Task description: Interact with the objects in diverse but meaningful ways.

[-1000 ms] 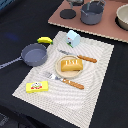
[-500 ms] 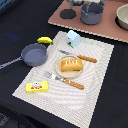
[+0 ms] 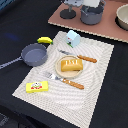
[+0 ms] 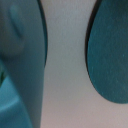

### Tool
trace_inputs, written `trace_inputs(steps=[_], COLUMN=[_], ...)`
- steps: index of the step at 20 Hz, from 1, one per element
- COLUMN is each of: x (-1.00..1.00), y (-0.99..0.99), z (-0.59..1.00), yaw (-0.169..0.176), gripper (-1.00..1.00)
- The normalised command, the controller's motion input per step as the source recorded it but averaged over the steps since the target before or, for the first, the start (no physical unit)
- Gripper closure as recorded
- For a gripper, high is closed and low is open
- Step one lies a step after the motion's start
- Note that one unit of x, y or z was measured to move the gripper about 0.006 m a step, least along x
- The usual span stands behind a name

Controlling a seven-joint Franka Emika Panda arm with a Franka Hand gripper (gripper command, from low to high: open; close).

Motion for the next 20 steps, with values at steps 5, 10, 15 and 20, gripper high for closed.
trace_inputs(steps=[5, 10, 15, 20], x=[0.27, 0.26, 0.23, 0.22], y=[0.19, 0.19, 0.17, 0.16], z=[0.01, 0.00, 0.00, 0.10], yaw=[0.000, 0.000, 0.000, 0.000], gripper=[-1.00, -1.00, 1.00, 1.00])
